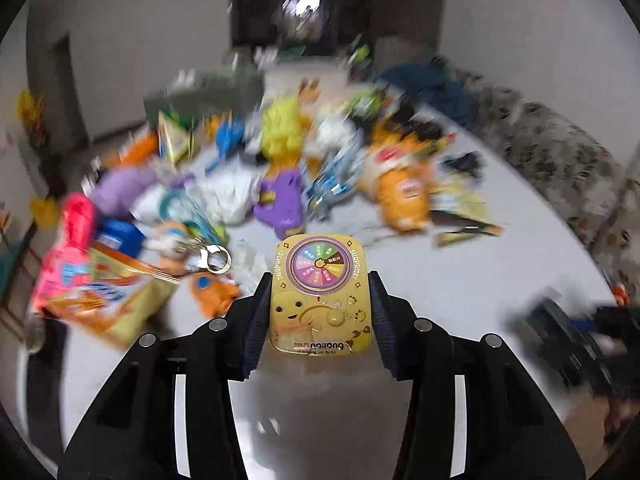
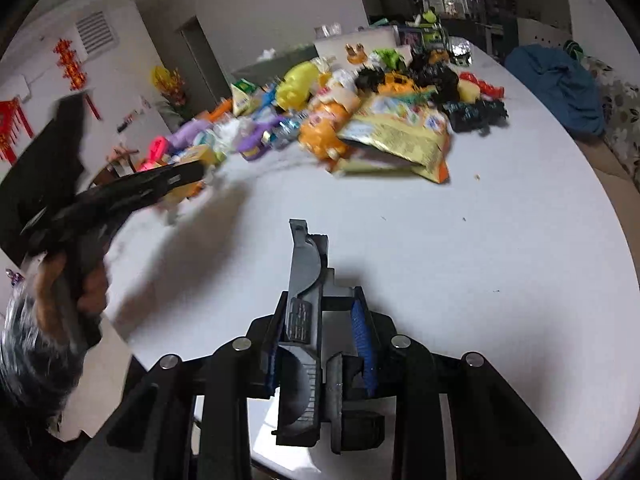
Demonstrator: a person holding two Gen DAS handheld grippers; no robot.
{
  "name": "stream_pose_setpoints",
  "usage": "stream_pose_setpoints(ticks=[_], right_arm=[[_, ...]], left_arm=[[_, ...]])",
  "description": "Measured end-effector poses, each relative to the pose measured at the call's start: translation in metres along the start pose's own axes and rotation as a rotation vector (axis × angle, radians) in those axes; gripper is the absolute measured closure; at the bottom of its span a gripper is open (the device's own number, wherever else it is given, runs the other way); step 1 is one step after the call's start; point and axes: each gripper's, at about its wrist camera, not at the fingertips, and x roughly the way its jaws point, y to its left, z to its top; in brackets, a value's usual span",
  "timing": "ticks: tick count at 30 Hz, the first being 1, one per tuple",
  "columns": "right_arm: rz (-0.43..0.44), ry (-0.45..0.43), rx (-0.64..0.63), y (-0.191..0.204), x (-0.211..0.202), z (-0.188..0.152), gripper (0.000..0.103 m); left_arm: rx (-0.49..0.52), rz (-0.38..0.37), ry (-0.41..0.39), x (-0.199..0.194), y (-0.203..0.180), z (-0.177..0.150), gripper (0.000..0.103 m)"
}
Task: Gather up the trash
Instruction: 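Lower both held toys into the cardboard box and open both tools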
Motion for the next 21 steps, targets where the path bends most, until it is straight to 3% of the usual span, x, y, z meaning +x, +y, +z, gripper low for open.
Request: stream_pose_setpoints(ticks=[5, 9, 14, 17, 18, 19, 20, 21], right_arm=[[0.070, -0.055, -0.048, 0.045, -0.038, -0.012, 0.073], [0.141, -0.042, -0.108, 0.088, -0.061, -0.043, 0.073], [0.182, 0.101, -0.166, 0.122, -0.046, -0.101, 0.074], [0.199, 0.261, -0.126, 0.118, 0.002, -0.138, 0.073], [0.201, 0.311, -0.121, 0.116, 0.019, -0.149, 0.063], [0.189, 0.375, -0.126, 0.114, 0.042, -0.165, 0.032], [0.168, 0.410, -0.142, 0.113, 0.059, -0.178, 0.019], [0.138, 0.436, -0.167, 0.111, 0.075, -0.188, 0.022]], left_arm=[[0.094, -0.040, -0.089, -0.101, -0.021, -0.042, 0.058], [0.155, -0.060, -0.068, -0.143, -0.023, -0.094, 0.058], [0.237, -0.076, 0.028, -0.143, -0.024, -0.165, 0.057], [0.264, -0.116, 0.182, -0.101, -0.021, -0.214, 0.057], [0.262, -0.133, 0.225, -0.088, -0.019, -0.223, 0.047], [0.261, -0.147, 0.269, -0.074, -0.017, -0.234, 0.037], [0.261, -0.150, 0.310, -0.058, -0.014, -0.246, 0.019], [0.260, -0.132, 0.358, -0.035, -0.010, -0.263, 0.017]])
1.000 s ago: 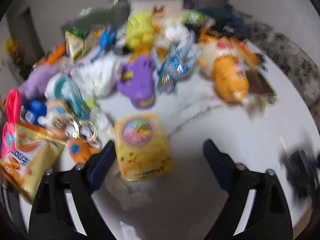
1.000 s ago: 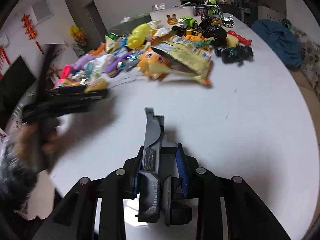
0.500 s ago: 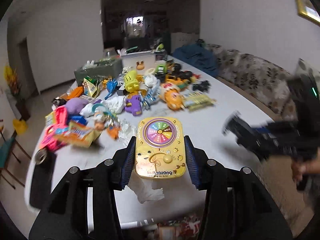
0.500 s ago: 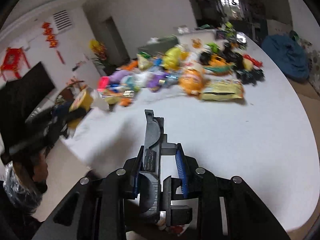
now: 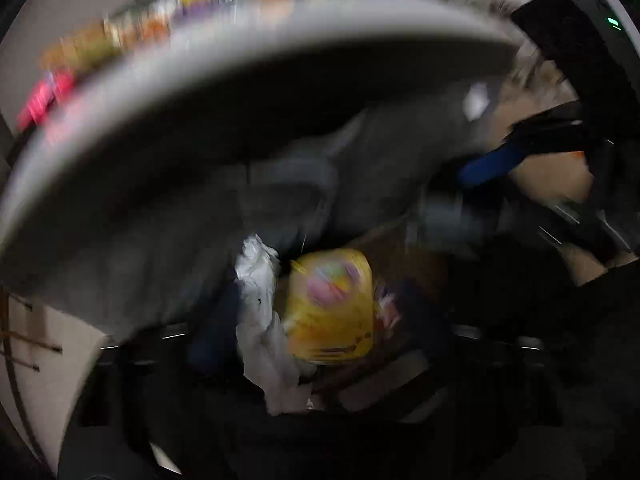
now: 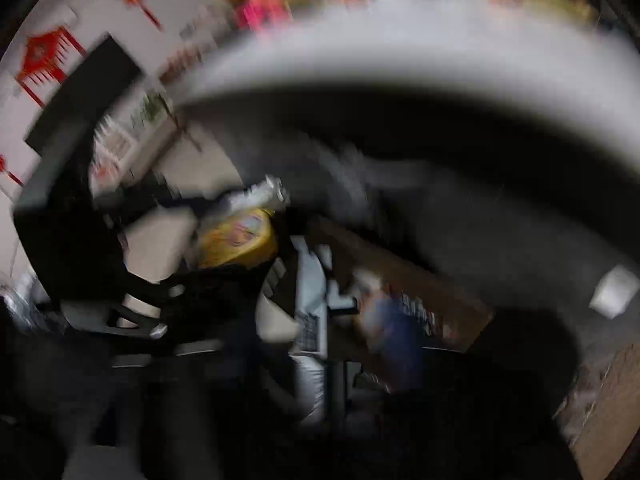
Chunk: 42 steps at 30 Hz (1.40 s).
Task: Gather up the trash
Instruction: 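Lower both held toys into the cardboard box and open both tools, then grasp the yellow snack bag with the right tool, then grasp the orange egg-shaped toy with the left tool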
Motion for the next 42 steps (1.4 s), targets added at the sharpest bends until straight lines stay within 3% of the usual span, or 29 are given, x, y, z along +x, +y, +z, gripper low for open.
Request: stream_pose_setpoints(ticks=[1, 3, 5, 7, 8, 10, 13, 15, 17, 20, 21, 23, 24, 25, 27, 29, 31, 34, 37, 42], right_arm=[[-0.053, 0.051, -0.029, -0.002, 0.022, -0.005, 0.032], [-0.080, 0.080, -0.032, -0.003, 0.029, -0.011, 0.041], [-0.025, 0.014, -0.023, 0.002, 0.000, -0.009, 0.042], [-0.007, -0.095, -0.035, 0.007, -0.050, 0.002, 0.039], [-0.005, -0.191, -0.036, 0.006, -0.086, 0.013, 0.036], [-0.065, -0.359, -0.023, -0.007, -0.144, 0.042, 0.019], [-0.242, -0.469, 0.000, -0.054, -0.182, 0.104, 0.004], [-0.329, -0.460, 0.037, -0.092, -0.181, 0.146, 0.005], [-0.324, -0.422, 0.197, -0.148, -0.169, 0.189, 0.005], [-0.168, -0.441, 0.507, -0.215, -0.155, 0.215, 0.005], [-0.135, -0.447, 0.579, -0.230, -0.149, 0.219, 0.005], [-0.154, -0.435, 0.628, -0.249, -0.136, 0.234, 0.007], [-0.195, -0.435, 0.592, -0.249, -0.134, 0.243, 0.013], [-0.238, -0.395, 0.523, -0.241, -0.127, 0.255, 0.045], [-0.235, -0.346, 0.438, -0.226, -0.118, 0.264, 0.081], [-0.274, -0.343, 0.362, -0.211, -0.119, 0.261, 0.084], [-0.245, -0.392, 0.343, -0.199, -0.130, 0.242, 0.086], [-0.160, -0.472, 0.369, -0.191, -0.152, 0.199, 0.087], [-0.134, -0.508, 0.377, -0.190, -0.165, 0.168, 0.087], [-0.137, -0.528, 0.388, -0.184, -0.188, 0.114, 0.087]], left_arm=[[-0.022, -0.004, 0.044, 0.023, 0.006, -0.007, 0.017], [-0.074, -0.037, 0.101, 0.046, 0.017, -0.015, 0.017], [-0.121, -0.039, 0.105, 0.046, 0.027, -0.017, 0.017], [-0.159, -0.076, 0.016, 0.015, 0.040, -0.008, 0.017], [-0.171, -0.087, -0.036, -0.006, 0.046, 0.000, 0.017], [-0.179, -0.094, -0.106, -0.032, 0.054, 0.015, 0.017], [-0.193, -0.089, -0.242, -0.072, 0.066, 0.048, 0.012], [-0.219, -0.095, -0.316, -0.088, 0.074, 0.071, 0.012], [-0.254, -0.118, -0.369, -0.096, 0.078, 0.088, 0.012], [-0.279, -0.126, -0.372, -0.091, 0.075, 0.100, 0.012], [-0.280, -0.128, -0.370, -0.088, 0.075, 0.102, 0.012], [-0.270, -0.121, -0.359, -0.079, 0.073, 0.107, 0.012], [-0.266, -0.118, -0.353, -0.081, 0.076, 0.108, 0.012], [-0.259, -0.107, -0.341, -0.076, 0.077, 0.112, 0.012], [-0.256, -0.099, -0.333, -0.075, 0.082, 0.119, 0.012], [-0.265, -0.097, -0.337, -0.075, 0.088, 0.132, 0.012], [-0.293, -0.101, -0.349, -0.071, 0.096, 0.155, 0.012], [-0.311, -0.130, -0.347, -0.055, 0.101, 0.208, 0.012], [-0.288, -0.095, -0.347, -0.028, 0.091, 0.283, 0.012], [-0.245, -0.041, -0.267, 0.028, 0.073, 0.363, 0.012]])
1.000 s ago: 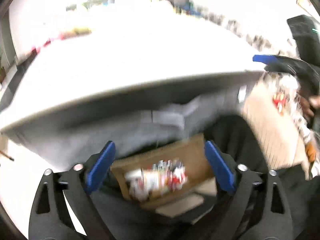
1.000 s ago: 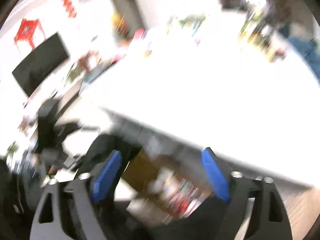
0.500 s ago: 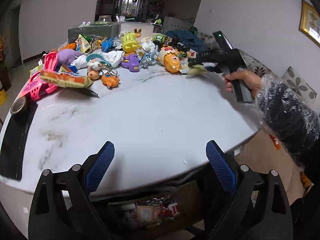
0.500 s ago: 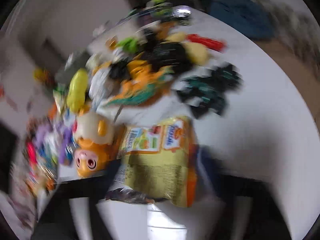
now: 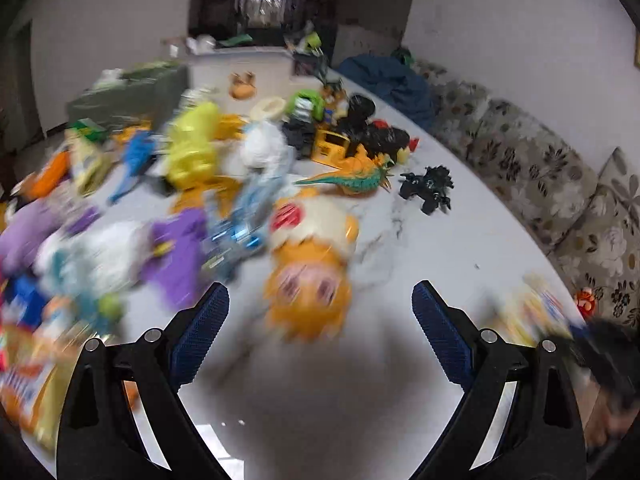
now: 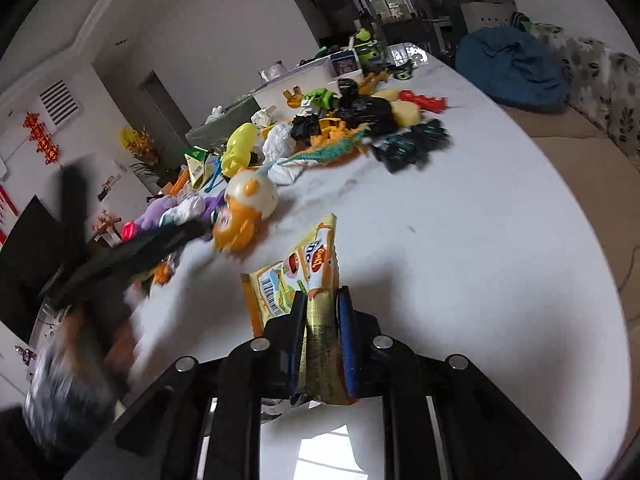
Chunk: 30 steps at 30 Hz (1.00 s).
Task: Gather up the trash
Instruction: 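Grasp the orange egg-shaped toy with the left tool, then drop the snack bag and egg toy into the cardboard box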
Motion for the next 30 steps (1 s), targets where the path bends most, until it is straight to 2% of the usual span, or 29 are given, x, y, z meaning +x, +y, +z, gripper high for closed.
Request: stream_pose_setpoints(ticks=[2, 3, 4, 5, 6, 8, 10, 13, 14, 16, 18, 20, 21, 25, 27, 30], right_arm=[[0.004, 0.001, 0.009, -0.008, -0.010, -0.010, 0.087], [0.007, -0.003, 0.016, -0.011, -0.013, -0.013, 0.087], [0.011, -0.005, 0.020, -0.015, -0.013, -0.014, 0.087], [0.012, -0.006, 0.018, -0.016, -0.014, -0.016, 0.087], [0.009, -0.014, 0.013, -0.016, -0.016, -0.018, 0.087], [0.001, -0.024, -0.009, -0.013, -0.016, -0.018, 0.087], [0.012, -0.036, -0.008, -0.009, -0.014, -0.017, 0.087], [0.057, -0.051, -0.019, 0.007, -0.018, -0.019, 0.087], [0.088, -0.056, -0.030, 0.018, -0.023, -0.020, 0.087], [0.123, -0.070, -0.068, 0.041, -0.033, -0.026, 0.087], [0.164, -0.075, -0.115, 0.067, -0.047, -0.036, 0.087], [0.194, -0.072, -0.164, 0.090, -0.060, -0.048, 0.087], [0.211, -0.063, -0.190, 0.102, -0.067, -0.057, 0.087], [0.245, 0.013, -0.263, 0.139, -0.078, -0.102, 0.087], [0.233, 0.068, -0.307, 0.152, -0.072, -0.128, 0.087], [0.212, 0.174, -0.331, 0.160, -0.047, -0.165, 0.087]], left_arm=[[0.030, 0.015, 0.050, 0.025, -0.010, 0.008, 0.012], [0.061, 0.054, 0.104, 0.045, -0.016, 0.009, 0.020], [0.076, 0.091, 0.128, 0.055, -0.018, 0.007, 0.031], [0.098, 0.126, 0.122, 0.062, -0.020, 0.005, 0.048], [0.103, 0.108, 0.110, 0.060, -0.019, 0.003, 0.055], [0.085, 0.102, 0.107, 0.054, -0.017, -0.002, 0.056], [0.053, 0.095, 0.079, 0.031, -0.011, -0.012, 0.056], [0.046, 0.079, -0.003, -0.035, -0.010, -0.033, 0.056], [0.050, 0.063, -0.045, -0.074, -0.011, -0.048, 0.056], [0.069, 0.046, -0.091, -0.119, -0.015, -0.067, 0.056], [0.116, 0.037, -0.150, -0.179, -0.023, -0.102, 0.056], [0.158, 0.036, -0.176, -0.214, -0.029, -0.129, 0.056], [0.188, 0.043, -0.175, -0.237, -0.033, -0.157, 0.056], [0.194, 0.066, -0.106, -0.257, -0.026, -0.228, 0.056], [0.170, 0.067, -0.056, -0.251, -0.017, -0.264, 0.056], [0.159, 0.095, 0.023, -0.229, -0.005, -0.299, 0.056]])
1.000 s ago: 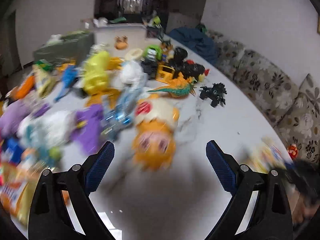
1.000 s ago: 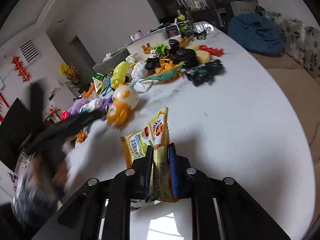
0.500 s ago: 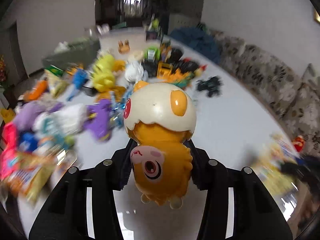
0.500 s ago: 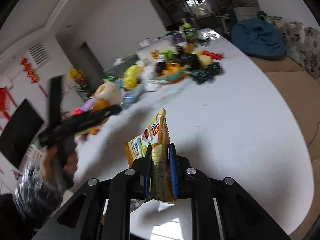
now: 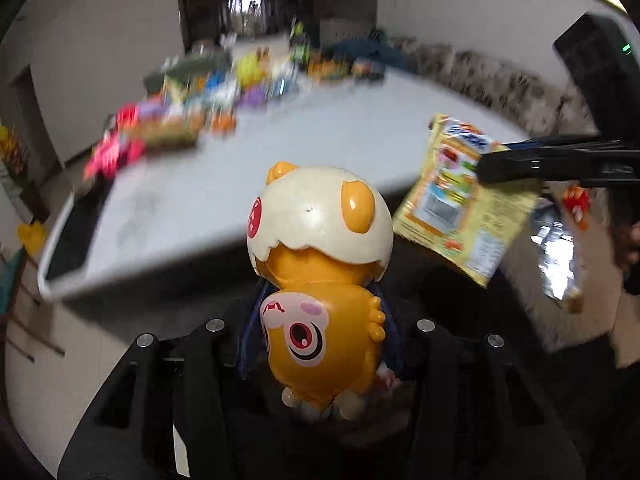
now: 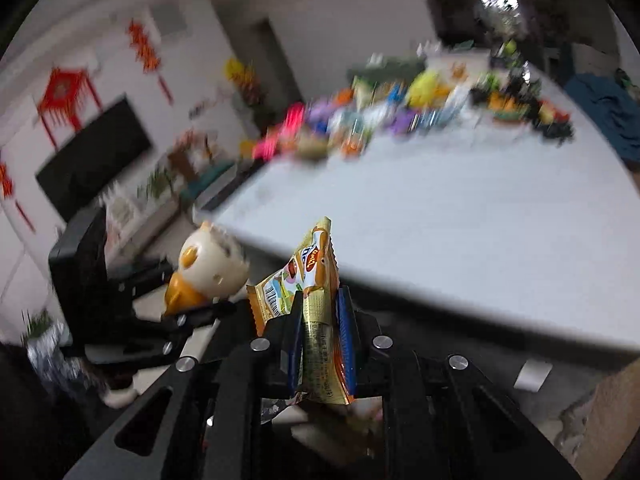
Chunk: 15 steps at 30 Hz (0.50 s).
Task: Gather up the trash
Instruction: 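Drop the snack bag and egg toy into the cardboard box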
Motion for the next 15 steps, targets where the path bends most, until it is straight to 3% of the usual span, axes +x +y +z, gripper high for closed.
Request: stream_pose_setpoints(ticks=[3, 4, 5, 6, 7, 9, 11, 14, 15], right_arm=[[-0.009, 0.127, 0.022, -0.008, 0.052, -0.030, 0.084], [-0.021, 0.178, 0.029, -0.015, 0.077, -0.042, 0.075], [-0.027, 0.215, 0.039, -0.022, 0.094, -0.050, 0.063], [-0.035, 0.258, 0.048, -0.030, 0.114, -0.060, 0.038], [-0.045, 0.281, 0.050, -0.034, 0.126, -0.068, 0.036], [-0.073, 0.347, 0.051, -0.044, 0.148, -0.083, 0.042], [-0.055, 0.338, 0.057, -0.045, 0.136, -0.085, 0.043], [-0.030, 0.260, 0.025, -0.033, 0.093, -0.063, 0.042], [-0.010, 0.209, 0.016, -0.030, 0.071, -0.048, 0.037]], left_arm=[[0.005, -0.002, 0.100, 0.036, 0.006, -0.032, 0.055], [0.002, -0.015, 0.186, 0.064, 0.009, -0.048, 0.053], [0.002, -0.018, 0.204, 0.071, 0.011, -0.051, 0.040], [0.006, -0.025, 0.265, 0.096, 0.013, -0.064, 0.028], [0.009, -0.017, 0.303, 0.115, 0.015, -0.074, 0.020], [0.000, -0.025, 0.389, 0.145, 0.018, -0.088, 0.020], [-0.020, -0.026, 0.423, 0.154, 0.021, -0.092, 0.020], [-0.044, -0.050, 0.348, 0.129, 0.031, -0.072, 0.020], [-0.055, -0.064, 0.314, 0.117, 0.033, -0.062, 0.020]])
